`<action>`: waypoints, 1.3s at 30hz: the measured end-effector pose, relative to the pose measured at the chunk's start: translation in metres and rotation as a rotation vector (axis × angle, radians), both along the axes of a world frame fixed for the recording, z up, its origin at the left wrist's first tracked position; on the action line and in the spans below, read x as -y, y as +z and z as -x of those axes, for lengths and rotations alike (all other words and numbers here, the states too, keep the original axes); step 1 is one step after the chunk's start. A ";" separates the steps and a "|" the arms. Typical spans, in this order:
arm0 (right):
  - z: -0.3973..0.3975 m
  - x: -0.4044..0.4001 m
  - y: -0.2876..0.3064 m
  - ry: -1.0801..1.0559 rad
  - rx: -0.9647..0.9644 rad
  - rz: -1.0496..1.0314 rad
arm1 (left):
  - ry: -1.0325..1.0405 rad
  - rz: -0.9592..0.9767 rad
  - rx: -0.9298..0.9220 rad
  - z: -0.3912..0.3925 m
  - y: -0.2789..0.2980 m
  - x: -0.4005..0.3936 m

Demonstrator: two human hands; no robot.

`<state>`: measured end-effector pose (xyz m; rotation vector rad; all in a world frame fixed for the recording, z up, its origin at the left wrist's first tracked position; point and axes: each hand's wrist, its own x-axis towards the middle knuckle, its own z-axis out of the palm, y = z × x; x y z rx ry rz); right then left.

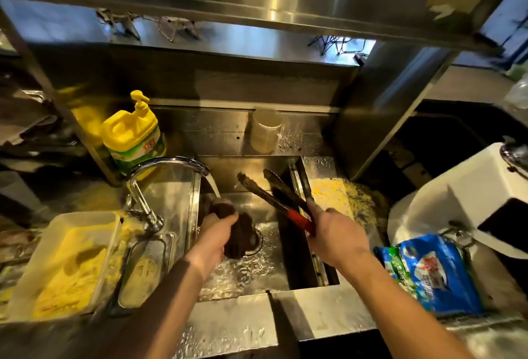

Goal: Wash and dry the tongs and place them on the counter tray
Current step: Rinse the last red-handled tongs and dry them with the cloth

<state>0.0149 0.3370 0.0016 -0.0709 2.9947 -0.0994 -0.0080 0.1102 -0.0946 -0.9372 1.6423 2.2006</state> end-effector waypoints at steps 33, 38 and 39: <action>-0.239 -0.364 0.099 -0.846 -0.441 0.808 | -1.054 -0.204 -0.327 -0.109 0.167 -0.484; -0.224 -0.425 0.116 -1.004 -0.437 0.937 | -1.012 -0.158 -0.238 -0.114 0.163 -0.539; -0.216 -0.440 0.120 -1.039 -0.420 0.965 | -1.014 -0.138 -0.231 -0.113 0.163 -0.545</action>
